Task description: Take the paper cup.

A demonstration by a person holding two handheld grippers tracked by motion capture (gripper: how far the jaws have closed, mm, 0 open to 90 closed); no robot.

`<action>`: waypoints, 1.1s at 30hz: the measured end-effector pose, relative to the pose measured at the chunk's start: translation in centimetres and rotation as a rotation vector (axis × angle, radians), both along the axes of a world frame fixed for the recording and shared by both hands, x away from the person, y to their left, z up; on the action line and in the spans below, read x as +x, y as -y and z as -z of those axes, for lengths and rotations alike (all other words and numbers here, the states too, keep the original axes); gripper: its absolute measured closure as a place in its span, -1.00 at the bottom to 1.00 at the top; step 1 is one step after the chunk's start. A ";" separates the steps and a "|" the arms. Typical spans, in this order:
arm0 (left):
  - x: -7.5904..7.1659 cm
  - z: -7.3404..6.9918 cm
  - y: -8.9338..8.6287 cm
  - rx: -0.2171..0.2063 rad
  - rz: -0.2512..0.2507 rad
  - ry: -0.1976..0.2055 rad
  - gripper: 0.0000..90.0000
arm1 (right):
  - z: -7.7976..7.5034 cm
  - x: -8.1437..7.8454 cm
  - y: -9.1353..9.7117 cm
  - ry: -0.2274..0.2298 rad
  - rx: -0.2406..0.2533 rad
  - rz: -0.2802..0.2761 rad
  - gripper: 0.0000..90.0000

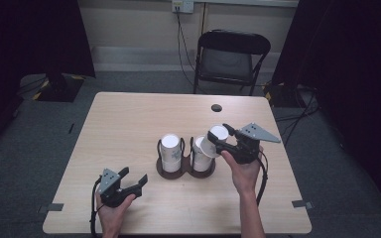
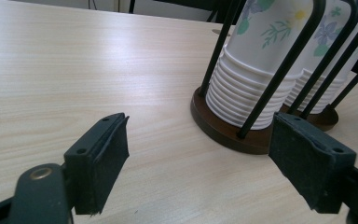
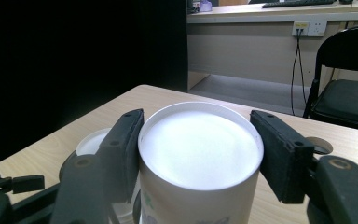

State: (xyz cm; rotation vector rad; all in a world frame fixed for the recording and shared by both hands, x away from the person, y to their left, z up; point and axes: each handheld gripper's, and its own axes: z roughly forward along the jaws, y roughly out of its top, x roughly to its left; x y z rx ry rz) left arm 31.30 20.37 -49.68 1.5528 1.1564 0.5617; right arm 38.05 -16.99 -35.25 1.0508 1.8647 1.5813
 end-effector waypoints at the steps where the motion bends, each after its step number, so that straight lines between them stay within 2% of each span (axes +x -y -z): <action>1: 0.0 0.0 0.1 0.012 -0.004 0.004 -0.52 | -0.1 -0.3 0.2 0.005 0.005 0.001 -0.17; 6: -0.1 0.0 0.1 0.009 -0.006 0.003 -0.49 | 0.1 -0.8 0.6 0.003 0.024 0.006 -0.17; 9: -0.1 0.0 0.1 0.004 -0.018 0.002 -0.38 | 0.4 -1.2 1.2 -0.002 0.043 0.016 -0.17; 18: -0.2 0.0 0.4 0.007 -0.010 -0.003 -0.38 | 1.1 -2.3 1.9 -0.016 0.065 0.024 -0.17; 22: -0.5 -0.1 0.7 0.006 -0.006 0.006 -0.35 | 1.7 -3.1 2.3 -0.028 0.106 0.018 -0.17; 24: -0.5 -0.2 0.8 0.003 -0.006 0.007 -0.33 | 1.8 -3.3 2.4 -0.025 0.108 0.022 -0.17; 28: -0.6 -0.4 1.0 -0.026 0.006 0.010 -0.29 | 2.3 -4.0 2.8 -0.030 0.130 0.024 -0.17; 33: -0.6 -0.5 1.4 -0.013 0.032 0.010 -0.21 | 3.6 -5.1 3.2 -0.054 0.157 0.036 -0.17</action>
